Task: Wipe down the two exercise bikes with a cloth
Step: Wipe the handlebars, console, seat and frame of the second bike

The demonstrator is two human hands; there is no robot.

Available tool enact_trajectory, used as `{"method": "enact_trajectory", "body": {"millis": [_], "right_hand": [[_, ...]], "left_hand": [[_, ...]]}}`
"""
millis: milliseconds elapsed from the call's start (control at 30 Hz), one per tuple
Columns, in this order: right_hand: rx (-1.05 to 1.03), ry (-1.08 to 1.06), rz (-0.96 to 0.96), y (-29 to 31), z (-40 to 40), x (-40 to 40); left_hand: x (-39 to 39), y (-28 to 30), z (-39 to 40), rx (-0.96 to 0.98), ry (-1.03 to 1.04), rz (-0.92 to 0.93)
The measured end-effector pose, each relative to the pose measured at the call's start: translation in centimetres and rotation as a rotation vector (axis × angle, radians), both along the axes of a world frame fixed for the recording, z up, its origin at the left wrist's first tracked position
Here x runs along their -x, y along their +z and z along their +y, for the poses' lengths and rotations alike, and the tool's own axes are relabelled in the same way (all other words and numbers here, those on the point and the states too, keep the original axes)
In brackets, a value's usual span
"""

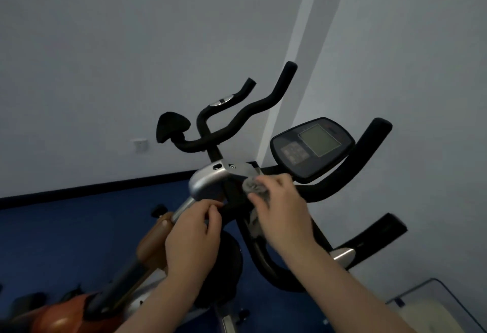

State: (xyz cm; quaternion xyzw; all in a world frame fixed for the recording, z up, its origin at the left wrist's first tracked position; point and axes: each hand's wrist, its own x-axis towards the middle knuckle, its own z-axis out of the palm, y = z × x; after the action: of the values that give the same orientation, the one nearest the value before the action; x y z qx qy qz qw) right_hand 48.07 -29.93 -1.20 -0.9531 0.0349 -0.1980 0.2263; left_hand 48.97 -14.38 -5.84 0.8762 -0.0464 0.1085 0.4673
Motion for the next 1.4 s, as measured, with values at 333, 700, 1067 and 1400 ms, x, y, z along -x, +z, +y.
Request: {"method": "enact_trajectory", "body": {"millis": [333, 700, 1067, 1400], "right_hand": [[-0.023, 0.299, 0.104, -0.8, -1.4, 1.5], [0.163, 0.647, 0.558, 1.5, -5.0, 3.8], [0.069, 0.598, 0.544, 0.4, -4.8, 2.8], [0.064, 0.515, 0.522, 0.1, -3.9, 3.9]], "left_hand": [[0.5, -0.5, -0.1, -0.041, 0.077, -0.032], [3.0, -0.3, -0.9, -0.04, 0.102, 0.153], [5.8, -0.5, -1.1, 0.059, 0.048, 0.021], [5.6, -0.5, -0.9, -0.054, 0.043, -0.149]]}}
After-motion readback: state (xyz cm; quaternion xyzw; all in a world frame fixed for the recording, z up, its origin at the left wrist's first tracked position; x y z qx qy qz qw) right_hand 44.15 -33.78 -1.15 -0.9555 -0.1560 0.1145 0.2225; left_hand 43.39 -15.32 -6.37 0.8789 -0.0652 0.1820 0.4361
